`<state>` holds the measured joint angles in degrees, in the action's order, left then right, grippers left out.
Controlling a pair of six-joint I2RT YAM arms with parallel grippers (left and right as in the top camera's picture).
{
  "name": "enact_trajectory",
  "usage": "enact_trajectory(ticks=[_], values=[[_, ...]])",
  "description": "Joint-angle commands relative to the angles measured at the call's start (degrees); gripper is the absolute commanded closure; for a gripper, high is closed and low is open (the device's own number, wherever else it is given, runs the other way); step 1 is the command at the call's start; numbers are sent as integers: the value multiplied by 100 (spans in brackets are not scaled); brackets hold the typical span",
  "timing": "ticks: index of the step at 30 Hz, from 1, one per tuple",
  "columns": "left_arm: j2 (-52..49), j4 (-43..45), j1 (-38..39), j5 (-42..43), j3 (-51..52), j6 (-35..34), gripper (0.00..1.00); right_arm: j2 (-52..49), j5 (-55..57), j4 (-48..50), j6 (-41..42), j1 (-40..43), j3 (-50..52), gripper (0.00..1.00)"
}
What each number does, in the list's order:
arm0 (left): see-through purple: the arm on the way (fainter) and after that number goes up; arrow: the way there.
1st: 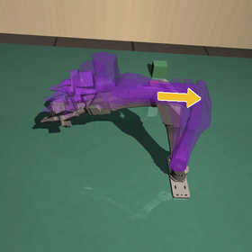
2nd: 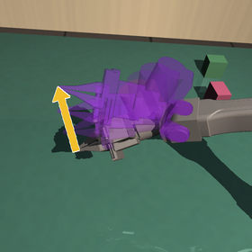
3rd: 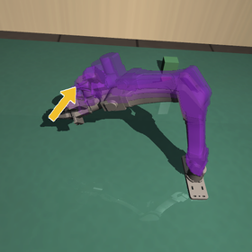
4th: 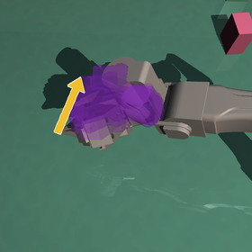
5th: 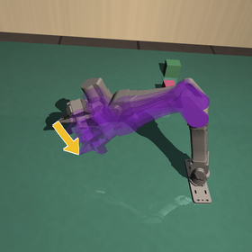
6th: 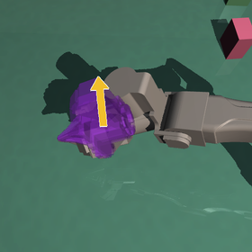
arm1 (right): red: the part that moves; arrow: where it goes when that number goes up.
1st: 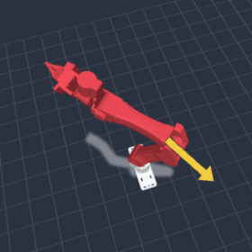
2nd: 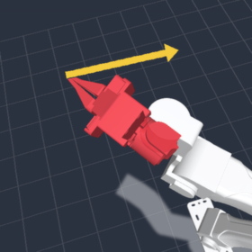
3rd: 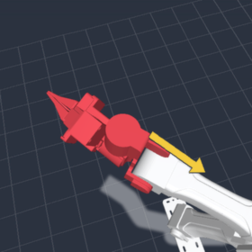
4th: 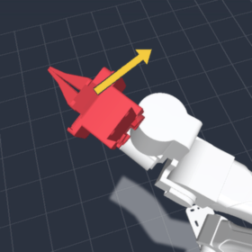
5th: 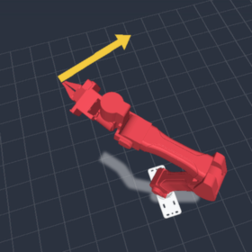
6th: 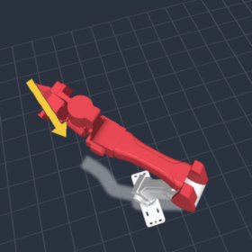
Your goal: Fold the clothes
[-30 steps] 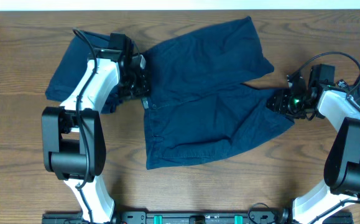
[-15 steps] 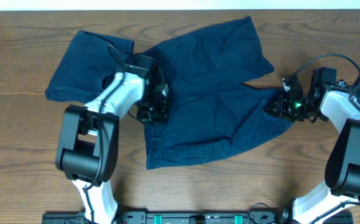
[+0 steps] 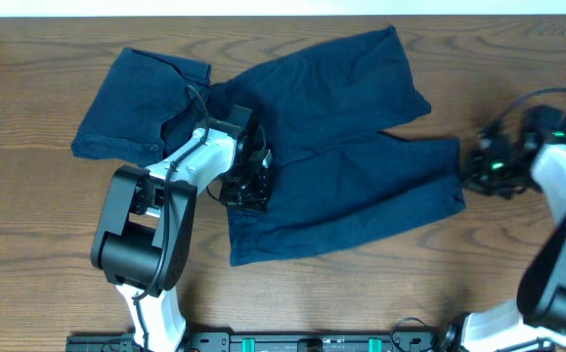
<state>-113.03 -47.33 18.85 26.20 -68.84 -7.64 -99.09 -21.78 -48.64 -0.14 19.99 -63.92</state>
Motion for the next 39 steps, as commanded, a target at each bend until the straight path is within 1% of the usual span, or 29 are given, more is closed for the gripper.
enact_trajectory(ticks=[1,4,6,7,8,11,12,13,15,16,18,20,21,22,23,25,27,30,32,35,39], values=[[-44,50,-17,-339,146,50,93,761,999,-68,935,481,-444,99],[-44,76,-17,-400,146,48,93,1038,1093,-144,994,723,-450,97],[-44,76,-17,-450,146,48,93,1060,1169,-374,994,798,-450,96],[-44,76,-17,-470,146,48,93,1051,1279,-501,997,815,-439,96],[-44,74,-17,-483,146,48,93,1036,1438,-625,999,813,-415,99],[-44,74,-17,-483,146,48,93,1025,1578,-774,997,811,-374,98],[-44,72,-17,-483,146,48,93,1025,1545,-774,997,811,-374,96],[-44,72,-17,-483,146,48,93,1025,1482,-778,997,811,-374,89],[-44,68,-17,-483,146,48,93,1010,1349,-796,940,807,-369,67],[-44,70,-17,-483,146,48,92,994,1305,-800,903,807,-367,62],[-44,70,-17,-481,146,48,92,951,1099,-767,903,807,-330,61],[-44,72,-17,-481,146,48,90,863,619,-654,782,791,-280,61],[-44,70,-17,-481,146,50,89,800,339,-632,743,758,-269,64],[-44,59,-17,-479,146,48,89,737,122,-638,734,708,-269,69],[-44,28,-17,-481,144,50,89,671,-61,-643,737,627,-269,70],[-44,-7,-17,-481,144,52,88,566,-11,-643,745,431,-269,71],[-44,-15,-17,-481,144,50,88,496,476,-621,916,232,-269,70],[-44,-4,-17,-483,144,52,87,424,1443,-501,990,61,-269,58],[-44,0,-17,-483,144,52,87,376,1722,-310,758,39,-269,56],[-44,-2,-17,-483,144,52,87,269,1434,-39,352,76,-269,52],[-42,-13,-17,-483,144,52,86,35,1014,-153,109,105,-260,51]])
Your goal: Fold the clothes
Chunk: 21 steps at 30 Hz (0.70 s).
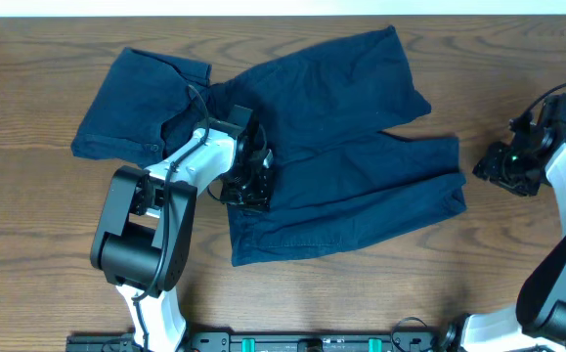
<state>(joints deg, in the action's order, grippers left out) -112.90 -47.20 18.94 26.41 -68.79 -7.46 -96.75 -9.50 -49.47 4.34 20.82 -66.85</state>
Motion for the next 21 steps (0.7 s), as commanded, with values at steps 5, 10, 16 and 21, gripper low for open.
enact_trajectory(ticks=[5,10,16,21], values=[[-57,7,-26,-505,140,35,85,-592,-1067,-221,-535,-2,240,57],[-57,9,-26,-505,140,35,85,-643,-1237,52,-599,-22,625,59],[-57,-4,-26,-503,140,33,84,-645,-1038,26,-507,-11,796,60],[-57,-2,-26,-505,140,33,84,-643,-2184,339,-1204,-17,796,60]])
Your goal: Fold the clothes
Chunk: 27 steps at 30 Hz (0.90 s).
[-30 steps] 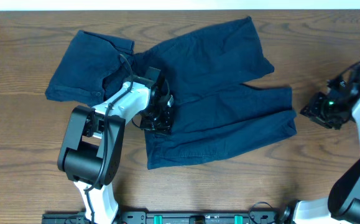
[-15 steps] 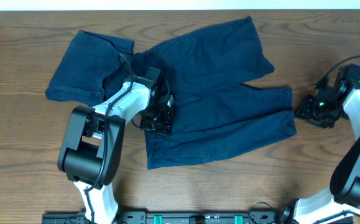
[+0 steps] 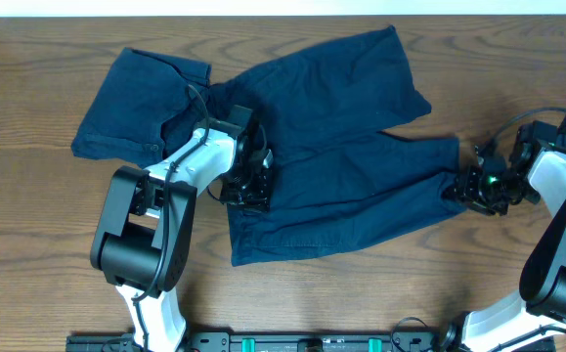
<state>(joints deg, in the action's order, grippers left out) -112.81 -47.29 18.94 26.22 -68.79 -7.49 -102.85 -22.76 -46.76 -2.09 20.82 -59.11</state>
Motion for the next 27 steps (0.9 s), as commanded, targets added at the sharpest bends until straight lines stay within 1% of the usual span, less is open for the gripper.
enact_trajectory(ticks=[1,5,8,10,13,16,17,18,20,22,23,24,27], values=[[-66,4,-26,-485,140,35,84,-33,-1005,103,-702,-20,22,60],[-63,9,-26,-485,140,35,83,-35,-1064,400,-1014,-83,63,61],[-66,4,-26,-485,140,35,83,-35,-1056,614,-1191,-179,199,58],[-66,4,-26,-485,140,35,83,-35,-896,949,-1189,-245,380,54],[-66,4,-26,-485,140,35,83,-35,-798,1462,-1185,-291,656,52],[-66,4,-26,-485,140,35,83,-35,-879,1711,-1191,-313,835,53],[-66,4,-26,-485,140,35,83,-35,-876,1718,-1191,-317,861,54],[-66,4,-26,-485,140,35,83,-35,-879,1655,-1187,-317,859,61],[-66,2,-26,-485,140,35,83,17,-922,1410,-1189,-315,850,71],[-66,2,-26,-485,140,35,83,125,-914,1110,-1167,-308,835,92],[-66,2,-26,-485,140,35,83,190,-876,944,-1156,-297,815,97],[-66,2,-26,-485,140,35,83,286,-776,754,-1003,-273,778,99],[-66,4,-26,-485,140,35,83,610,22,136,-70,-160,614,99]])
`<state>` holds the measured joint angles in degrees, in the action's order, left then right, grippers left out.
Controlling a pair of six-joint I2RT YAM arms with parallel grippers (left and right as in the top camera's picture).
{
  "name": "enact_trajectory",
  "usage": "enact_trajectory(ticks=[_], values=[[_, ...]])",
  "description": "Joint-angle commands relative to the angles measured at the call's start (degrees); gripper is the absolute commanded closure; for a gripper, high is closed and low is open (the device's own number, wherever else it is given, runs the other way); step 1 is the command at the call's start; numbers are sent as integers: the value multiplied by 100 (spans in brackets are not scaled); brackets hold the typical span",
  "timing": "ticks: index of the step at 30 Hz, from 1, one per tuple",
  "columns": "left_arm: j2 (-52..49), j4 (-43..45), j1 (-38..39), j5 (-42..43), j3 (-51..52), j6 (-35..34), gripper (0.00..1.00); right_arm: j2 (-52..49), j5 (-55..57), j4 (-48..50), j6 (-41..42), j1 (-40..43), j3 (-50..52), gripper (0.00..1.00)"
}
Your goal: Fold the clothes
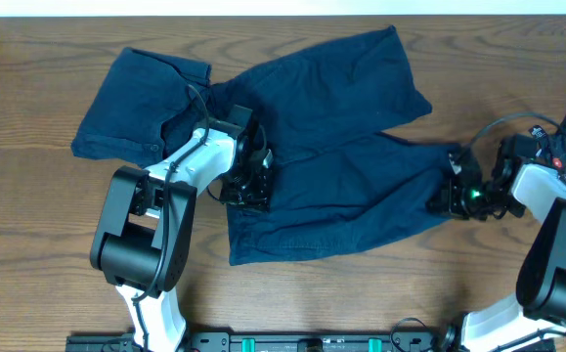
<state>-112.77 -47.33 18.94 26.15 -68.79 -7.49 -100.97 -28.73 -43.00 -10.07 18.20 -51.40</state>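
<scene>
Dark navy trousers (331,147) lie spread across the wooden table. The waist is bunched at the upper left, one leg runs to the upper right, and the lower leg (361,200) runs to the right. My left gripper (248,188) rests on the cloth where the lower leg begins; its fingers are hidden in the dark fabric. My right gripper (449,196) is at the hem of the lower leg, which is drawn in and bunched at the fingers, so it appears shut on the hem.
Bare wooden table (28,225) surrounds the trousers on the left, front and right. The table's back edge runs along the top of the view. The two arm bases stand at the front edge.
My right gripper has moved a little to the left, and the lower leg's hem has come with it and bunched up. The left arm has not moved.
My right gripper was at the lower leg's hem, then away to the right of the cloth, then back at the hem. Now it is further left with the hem drawn in. My left gripper stayed on the trousers' middle throughout.
</scene>
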Motion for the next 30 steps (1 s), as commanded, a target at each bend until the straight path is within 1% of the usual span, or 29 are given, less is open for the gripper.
enact_trajectory(ticks=[1,3,6,9,12,13,15,17,18,19,20,21,22,24,26,28,30], values=[[-70,9,-26,-479,140,37,83,546,861,-433,981,144,-212,99],[-70,11,-26,-479,140,37,83,859,1370,-820,1567,229,-299,99],[-70,13,-26,-479,140,37,83,1202,2162,-1193,2184,291,-315,99],[-70,13,-26,-481,140,37,83,1388,3060,-1596,2765,295,-315,99],[-70,13,-26,-479,140,37,83,1405,3567,-1851,3211,295,-313,99],[-68,11,-26,-479,140,37,83,1405,3700,-1926,3311,295,-313,96],[-70,9,-26,-479,140,37,83,1405,3816,-2046,3475,295,-313,83],[-70,11,-26,-481,140,37,83,1405,3895,-2083,3473,295,-310,81],[-70,11,-26,-481,140,37,83,1405,3958,-2090,3484,297,-310,77],[-70,11,-26,-479,140,37,83,1405,4006,-2087,3515,297,-310,68],[-70,9,-26,-481,140,39,83,1405,4013,-2074,3565,302,-310,57],[-70,-7,-26,-479,140,39,83,1405,4009,-2046,3578,310,-310,55],[-68,-39,-26,-479,140,44,78,1408,3958,-2004,3574,319,-310,54],[-61,-214,-26,-479,127,155,73,1408,3746,-1878,3521,328,-310,53],[-52,-555,-26,-476,68,190,67,1408,3289,-1709,3134,328,-310,48],[-24,-988,-26,-474,-48,219,65,1408,2623,-1493,2577,328,-310,42],[52,-1377,-28,-474,-162,236,62,1405,2177,-1318,2308,328,-310,37]])
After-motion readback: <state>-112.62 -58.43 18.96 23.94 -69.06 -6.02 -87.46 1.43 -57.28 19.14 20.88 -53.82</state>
